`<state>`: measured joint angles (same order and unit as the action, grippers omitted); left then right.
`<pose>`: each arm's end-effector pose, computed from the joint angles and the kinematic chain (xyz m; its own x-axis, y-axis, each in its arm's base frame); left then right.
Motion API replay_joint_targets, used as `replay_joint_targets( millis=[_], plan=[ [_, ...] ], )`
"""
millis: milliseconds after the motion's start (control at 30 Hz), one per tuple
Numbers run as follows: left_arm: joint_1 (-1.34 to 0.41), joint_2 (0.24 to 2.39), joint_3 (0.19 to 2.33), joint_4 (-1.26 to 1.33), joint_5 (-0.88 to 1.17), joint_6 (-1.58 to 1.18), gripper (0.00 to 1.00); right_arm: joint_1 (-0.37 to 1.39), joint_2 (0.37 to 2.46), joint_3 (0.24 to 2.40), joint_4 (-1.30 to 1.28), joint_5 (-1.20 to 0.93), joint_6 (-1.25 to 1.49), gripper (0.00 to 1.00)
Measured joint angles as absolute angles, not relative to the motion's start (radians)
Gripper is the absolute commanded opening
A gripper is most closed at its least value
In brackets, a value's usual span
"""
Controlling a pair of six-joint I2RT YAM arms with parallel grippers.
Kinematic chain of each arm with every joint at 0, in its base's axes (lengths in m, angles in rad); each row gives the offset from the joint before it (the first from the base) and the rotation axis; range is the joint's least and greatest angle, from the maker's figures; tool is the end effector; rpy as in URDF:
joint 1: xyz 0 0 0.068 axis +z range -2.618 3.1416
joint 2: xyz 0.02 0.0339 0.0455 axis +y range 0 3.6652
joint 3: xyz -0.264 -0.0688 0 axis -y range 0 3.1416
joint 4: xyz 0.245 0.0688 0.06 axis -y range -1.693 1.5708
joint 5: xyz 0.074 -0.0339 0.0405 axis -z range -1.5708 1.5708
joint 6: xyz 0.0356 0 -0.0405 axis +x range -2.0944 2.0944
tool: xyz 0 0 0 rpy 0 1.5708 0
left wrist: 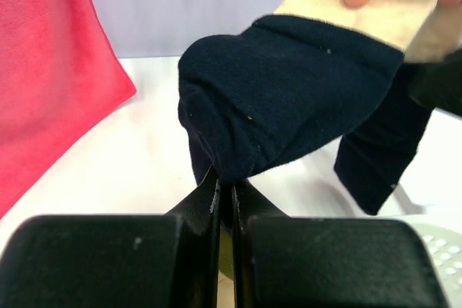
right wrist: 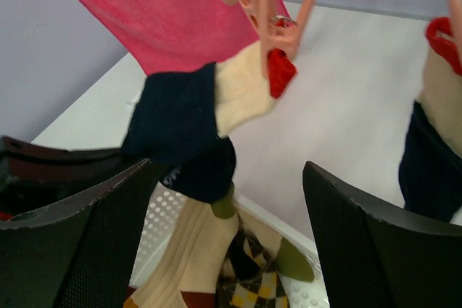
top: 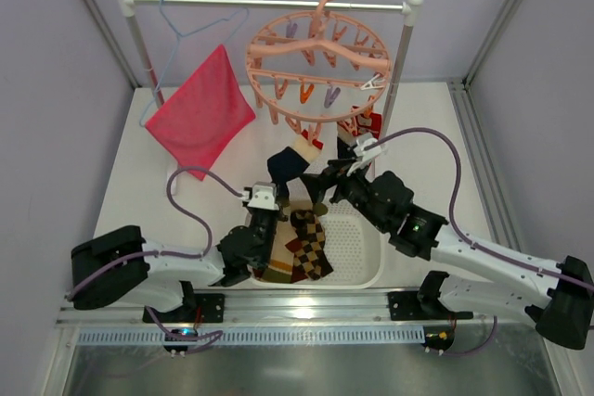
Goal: Remove the socks clipped to the hanger
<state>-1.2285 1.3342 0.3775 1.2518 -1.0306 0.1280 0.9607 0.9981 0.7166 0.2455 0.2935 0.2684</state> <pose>0.1082 -0.2127 0.2313 0.1235 -0.1510 -0.9808 0.1949 0.9728 -0.1252 0.1442 0.1883 0.3211 -0.1840 0.1798 -0.9663 -0.5913 0.7651 0.2550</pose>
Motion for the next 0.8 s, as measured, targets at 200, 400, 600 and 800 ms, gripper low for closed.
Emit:
replay_joint_targets(
  millis=[200, 400, 600, 800],
  plan=[
    [-1.229, 1.194, 0.368, 1.116, -1.026, 0.062, 0.00, 0.961, 0.806, 0.673, 0.132, 0.362, 0.259, 0.85],
    [-1.229, 1.115, 0.371, 0.960, -0.990, -0.004, 0.01, 0.961, 0.824, 0.743, 0.095, 0.390, 0.251, 0.84],
    [-1.229, 1.111, 0.372, 0.871, -0.966, -0.052, 0.00, 0.961, 0.996, 0.880, 0.086, 0.390, 0.232, 0.82],
    [-1.229, 1.088, 0.372, 0.811, -0.942, -0.097, 0.00, 0.952, 1.105, 0.988, 0.074, 0.381, 0.211, 0.79]
  ],
)
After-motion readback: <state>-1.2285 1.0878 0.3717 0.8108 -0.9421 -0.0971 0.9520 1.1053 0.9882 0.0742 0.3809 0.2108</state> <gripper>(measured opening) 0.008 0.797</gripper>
